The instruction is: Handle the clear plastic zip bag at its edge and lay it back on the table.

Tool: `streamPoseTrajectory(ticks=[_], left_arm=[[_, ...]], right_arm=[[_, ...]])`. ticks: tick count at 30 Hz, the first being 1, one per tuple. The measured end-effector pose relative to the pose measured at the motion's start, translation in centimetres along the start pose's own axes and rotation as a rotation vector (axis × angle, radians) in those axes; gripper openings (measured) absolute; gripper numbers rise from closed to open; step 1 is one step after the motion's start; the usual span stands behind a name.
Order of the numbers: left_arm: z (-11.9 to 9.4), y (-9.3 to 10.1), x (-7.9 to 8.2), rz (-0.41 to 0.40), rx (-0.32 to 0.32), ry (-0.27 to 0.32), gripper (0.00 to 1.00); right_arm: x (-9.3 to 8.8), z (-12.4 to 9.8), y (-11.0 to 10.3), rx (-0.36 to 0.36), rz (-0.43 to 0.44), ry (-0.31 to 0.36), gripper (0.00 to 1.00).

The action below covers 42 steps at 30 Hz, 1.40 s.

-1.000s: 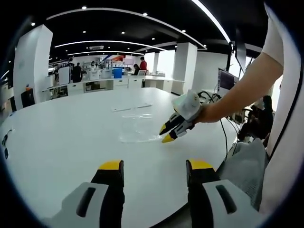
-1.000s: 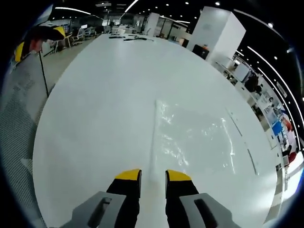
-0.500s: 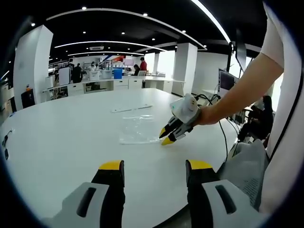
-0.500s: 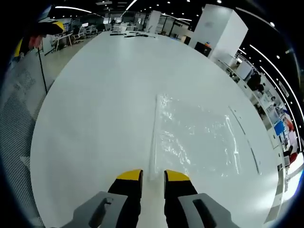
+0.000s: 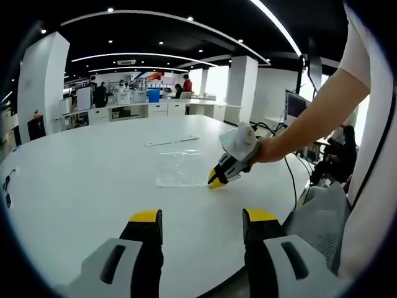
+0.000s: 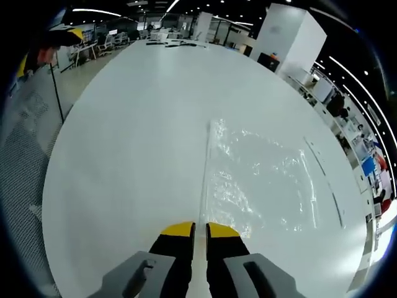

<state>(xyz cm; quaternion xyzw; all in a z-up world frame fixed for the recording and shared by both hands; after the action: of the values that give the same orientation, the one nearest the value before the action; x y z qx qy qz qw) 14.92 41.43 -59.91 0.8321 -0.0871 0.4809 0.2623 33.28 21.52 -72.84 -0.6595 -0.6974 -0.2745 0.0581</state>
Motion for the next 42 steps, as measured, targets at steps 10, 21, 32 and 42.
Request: streamPoseTrajectory(ticks=[10, 21, 32, 42], left_arm=[[0.18, 0.21, 0.13, 0.005, -0.006, 0.001, 0.5], [0.21, 0.3, 0.21, 0.0, -0.006, 0.004, 0.5], [0.24, 0.55, 0.31, -0.002, -0.01, 0.008, 0.49], [0.07, 0.41, 0.32, 0.002, -0.009, 0.011, 0.49]], right_arm=[[-0.01, -0.09, 0.58, -0.007, 0.034, 0.002, 0.12], [0.13, -0.15, 0.26, 0.051, 0.117, 0.004, 0.04], [0.17, -0.17, 0.21, 0.079, 0.168, 0.006, 0.02], [-0.15, 0.09, 0.53, 0.081, 0.172, -0.012, 0.0]])
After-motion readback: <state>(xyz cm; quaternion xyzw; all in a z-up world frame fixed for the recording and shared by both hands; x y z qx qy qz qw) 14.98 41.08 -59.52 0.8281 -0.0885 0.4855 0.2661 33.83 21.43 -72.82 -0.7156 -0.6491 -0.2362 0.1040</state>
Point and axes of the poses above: the point that each gripper's makers call its tool centre point, and the gripper's own axes: z roughly forward along the fingers, y roughly to its right, x roughly out of its top, the point moved 6 cm from there along -z, roughly backward along the fingers, and after that the axes turned 14 degrees about -z, right-handed, at the moved point
